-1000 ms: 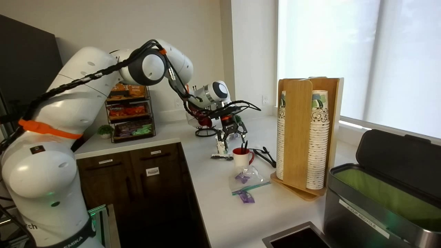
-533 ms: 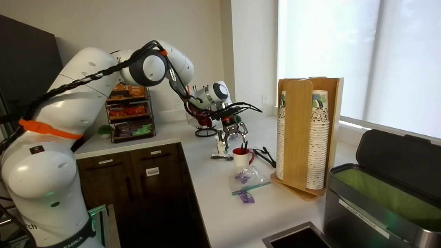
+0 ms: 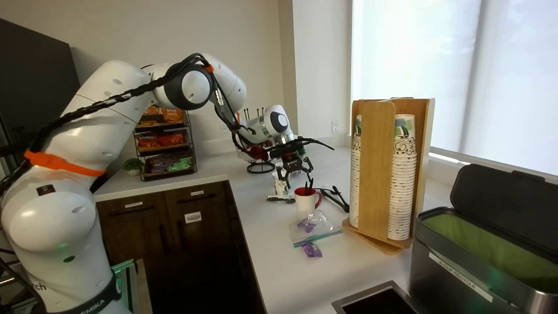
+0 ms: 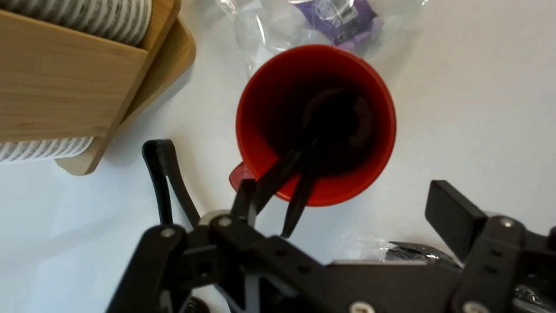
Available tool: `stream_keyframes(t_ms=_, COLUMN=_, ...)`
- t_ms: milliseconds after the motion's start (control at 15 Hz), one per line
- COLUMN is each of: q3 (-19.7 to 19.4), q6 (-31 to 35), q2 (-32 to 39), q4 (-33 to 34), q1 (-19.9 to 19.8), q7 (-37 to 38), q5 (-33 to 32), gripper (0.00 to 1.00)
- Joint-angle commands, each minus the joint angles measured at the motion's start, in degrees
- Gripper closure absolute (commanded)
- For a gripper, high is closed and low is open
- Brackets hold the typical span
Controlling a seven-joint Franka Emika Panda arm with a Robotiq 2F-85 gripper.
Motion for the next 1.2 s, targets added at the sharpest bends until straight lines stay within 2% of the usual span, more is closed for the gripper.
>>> stream_keyframes(t_ms=0, q3=0.11, q6=6.19, q2=-3.46, q4=-6.68, q1=-0.71, q7=1.76, q5=2.41, gripper=0.00)
stream_keyframes(t_ms=333, q3=-1.05, q6=12.13, q2=-6.37, q4=-12.34, q1=-0.25, q7=7.58, q5=3.11, gripper=0.00)
stream_keyframes(t_ms=733, q3=-3.05, q6=15.76, q2=-9.37, q4=-17.06, q1=0.26, q7=19.27, q5=4.33, gripper=0.00)
stream_keyframes(t_ms=1067, q3=-2.44, q6=14.04, q2=-6.72, q4=-13.85, q1=-1.23, q7=15.51, q5=6.81, gripper=0.00)
stream_keyframes(t_ms=1133, q3=-2.36, q6=14.02, q2=-6.61, q4=-13.84, q1=-1.40, q7=15.26, q5=7.32, gripper=0.04)
